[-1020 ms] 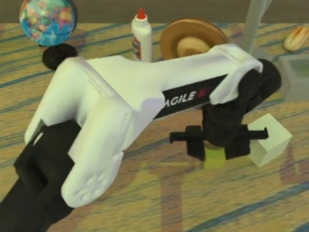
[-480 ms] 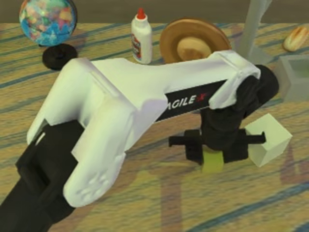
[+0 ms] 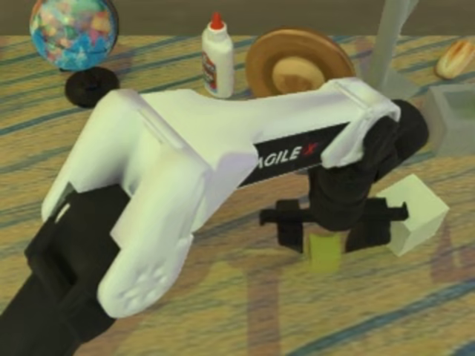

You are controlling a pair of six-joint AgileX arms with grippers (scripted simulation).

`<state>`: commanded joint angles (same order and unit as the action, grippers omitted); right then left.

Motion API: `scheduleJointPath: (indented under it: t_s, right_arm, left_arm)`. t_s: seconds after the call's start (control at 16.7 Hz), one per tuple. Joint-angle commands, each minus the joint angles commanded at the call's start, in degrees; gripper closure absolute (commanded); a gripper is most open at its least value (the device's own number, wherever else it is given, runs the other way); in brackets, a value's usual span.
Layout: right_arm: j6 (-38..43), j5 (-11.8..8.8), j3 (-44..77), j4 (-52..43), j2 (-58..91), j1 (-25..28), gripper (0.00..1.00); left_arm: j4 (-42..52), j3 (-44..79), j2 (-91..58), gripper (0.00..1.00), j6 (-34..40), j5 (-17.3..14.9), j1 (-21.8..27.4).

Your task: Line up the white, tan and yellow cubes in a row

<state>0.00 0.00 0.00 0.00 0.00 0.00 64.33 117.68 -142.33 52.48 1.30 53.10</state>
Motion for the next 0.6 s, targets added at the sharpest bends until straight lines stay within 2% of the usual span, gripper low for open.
scheduleJointPath:
  t_s: [0.06, 0.12, 0.6]
  right_arm:
    - [0.0, 0.0, 0.0, 0.0, 0.0, 0.0, 0.00]
    - [0.0, 0.0, 0.0, 0.0, 0.0, 0.0, 0.00]
    - [0.0, 0.0, 0.0, 0.0, 0.0, 0.0, 0.00]
  left_arm:
    - [0.0, 0.0, 0.0, 0.02, 0.0, 0.0, 0.0]
    - [0.0, 0.0, 0.0, 0.00, 0.0, 0.0, 0.0]
    - [0.0, 0.0, 0.0, 0.00, 0.0, 0.0, 0.0]
